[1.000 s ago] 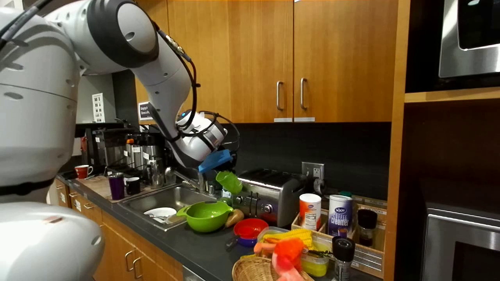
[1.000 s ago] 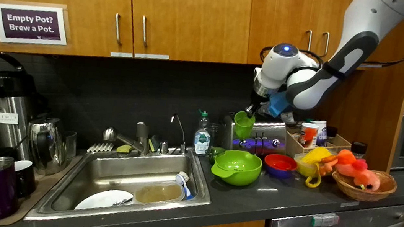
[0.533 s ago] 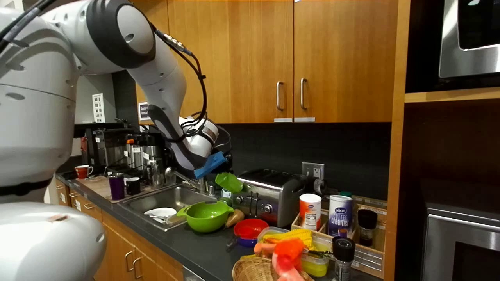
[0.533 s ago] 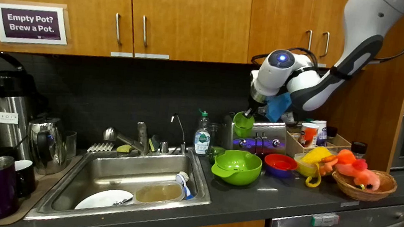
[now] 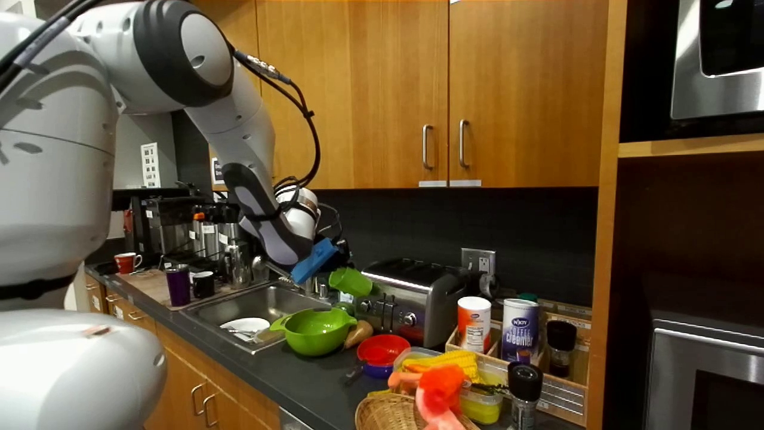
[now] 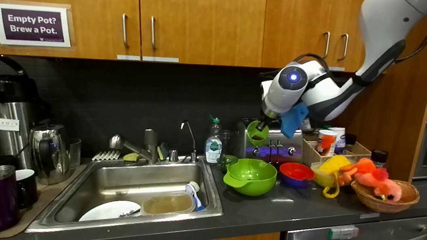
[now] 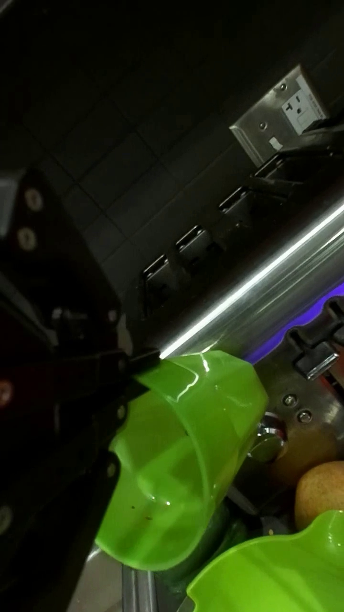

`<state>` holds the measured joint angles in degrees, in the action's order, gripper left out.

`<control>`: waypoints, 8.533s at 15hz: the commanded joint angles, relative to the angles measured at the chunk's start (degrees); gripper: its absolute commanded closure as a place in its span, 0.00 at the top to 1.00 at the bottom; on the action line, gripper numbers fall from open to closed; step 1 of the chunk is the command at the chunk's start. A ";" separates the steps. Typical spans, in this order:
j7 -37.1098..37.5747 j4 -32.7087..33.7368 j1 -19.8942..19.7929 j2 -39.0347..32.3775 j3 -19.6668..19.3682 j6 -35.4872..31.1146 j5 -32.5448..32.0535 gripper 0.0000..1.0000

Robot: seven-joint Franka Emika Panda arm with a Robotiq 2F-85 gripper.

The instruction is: Put the beans in the green cup into the green bowl

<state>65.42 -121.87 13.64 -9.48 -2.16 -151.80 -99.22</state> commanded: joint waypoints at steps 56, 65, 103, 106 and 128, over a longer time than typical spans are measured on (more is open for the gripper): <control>-9.24 -4.09 1.57 -15.59 16.52 63.77 -29.17 0.01; -11.36 -4.08 1.46 -16.52 16.54 66.15 -29.98 0.01; -23.03 -3.76 3.55 -19.32 17.05 74.92 -35.25 0.01; -23.16 -3.96 3.64 -19.17 17.24 75.61 -35.14 0.01; -15.69 -3.92 0.24 -12.10 20.70 63.36 -24.26 0.01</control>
<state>48.24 -124.97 15.17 -25.05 17.86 -84.58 -125.68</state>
